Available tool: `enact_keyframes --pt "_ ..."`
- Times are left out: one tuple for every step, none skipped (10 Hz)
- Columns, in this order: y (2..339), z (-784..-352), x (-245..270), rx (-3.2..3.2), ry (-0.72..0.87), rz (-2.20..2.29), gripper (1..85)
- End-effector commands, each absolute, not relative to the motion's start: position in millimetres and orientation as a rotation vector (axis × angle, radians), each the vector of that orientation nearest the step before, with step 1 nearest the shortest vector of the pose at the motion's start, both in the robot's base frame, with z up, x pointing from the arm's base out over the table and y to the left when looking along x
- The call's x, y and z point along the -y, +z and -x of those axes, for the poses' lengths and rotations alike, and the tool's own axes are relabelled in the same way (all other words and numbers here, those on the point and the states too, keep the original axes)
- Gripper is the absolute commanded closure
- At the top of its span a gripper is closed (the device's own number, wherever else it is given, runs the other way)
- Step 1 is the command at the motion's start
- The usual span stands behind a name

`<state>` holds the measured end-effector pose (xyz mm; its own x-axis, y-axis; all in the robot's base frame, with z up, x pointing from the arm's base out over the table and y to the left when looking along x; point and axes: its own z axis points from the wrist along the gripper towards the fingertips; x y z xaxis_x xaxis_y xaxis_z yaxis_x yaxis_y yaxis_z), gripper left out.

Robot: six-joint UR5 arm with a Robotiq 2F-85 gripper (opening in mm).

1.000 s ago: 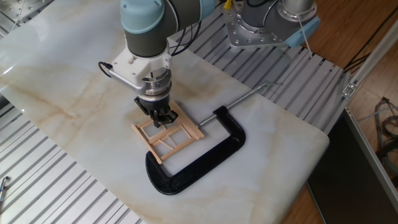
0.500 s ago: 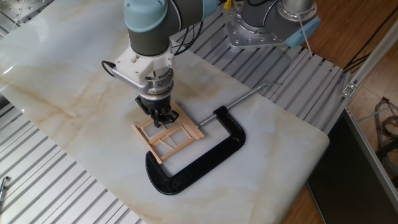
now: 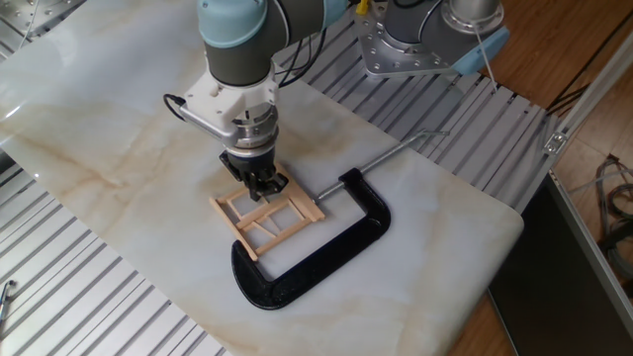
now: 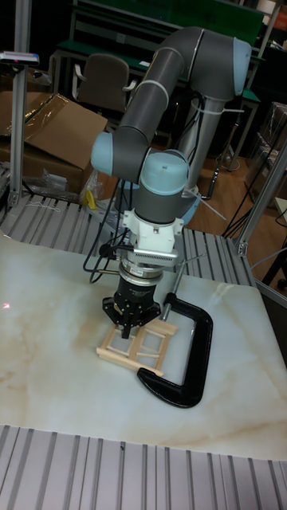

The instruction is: Open a sliding window

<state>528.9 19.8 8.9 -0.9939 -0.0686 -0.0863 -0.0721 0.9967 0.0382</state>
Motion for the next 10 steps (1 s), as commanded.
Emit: enact_keyframes --pt "9.9 -527.0 -24.4 -3.050 0.084 0.085 85.0" --pt "12.7 -524.0 -24.5 -3.054 0.084 0.088 85.0" --pt "15.2 -521.5 -24.5 -3.059 0.087 0.085 85.0" --pt "15.5 -521.5 -24.5 -3.060 0.094 0.085 85.0" --pt "14.0 -521.3 -24.9 -3.056 0.099 0.087 85.0" --pt "11.7 -520.7 -27.3 -3.053 0.090 0.073 85.0" --pt "9.5 -520.9 -30.0 -3.047 0.087 0.066 85.0" --pt "8.7 -520.4 -30.9 -3.047 0.085 0.064 85.0" --pt "8.5 -519.5 -31.4 -3.047 0.085 0.061 85.0" --pt "9.3 -517.2 -30.0 -3.050 0.087 0.069 85.0"
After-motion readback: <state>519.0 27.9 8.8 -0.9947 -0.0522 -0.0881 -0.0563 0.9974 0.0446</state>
